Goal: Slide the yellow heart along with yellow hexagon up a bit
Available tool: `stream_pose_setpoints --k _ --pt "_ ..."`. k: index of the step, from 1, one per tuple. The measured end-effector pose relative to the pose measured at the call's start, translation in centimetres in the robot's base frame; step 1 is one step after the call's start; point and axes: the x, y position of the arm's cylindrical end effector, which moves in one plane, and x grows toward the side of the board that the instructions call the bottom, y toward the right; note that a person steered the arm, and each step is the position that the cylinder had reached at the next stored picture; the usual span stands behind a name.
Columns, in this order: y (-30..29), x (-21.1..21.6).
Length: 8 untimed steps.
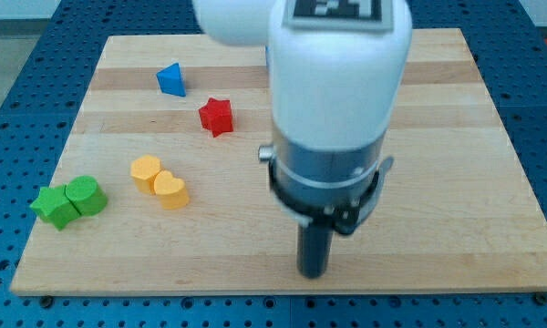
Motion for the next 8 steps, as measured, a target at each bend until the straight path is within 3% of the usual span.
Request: stream_pose_setpoints --k 2,3,4,5,6,8 --pt "-3.8 0.4" --pt "-8.8 0.2" --pt "-12.3 -2.8" --pt "-11.1 -7.0" --pt "-11.4 -7.4" --pt "-16.5 -12.8"
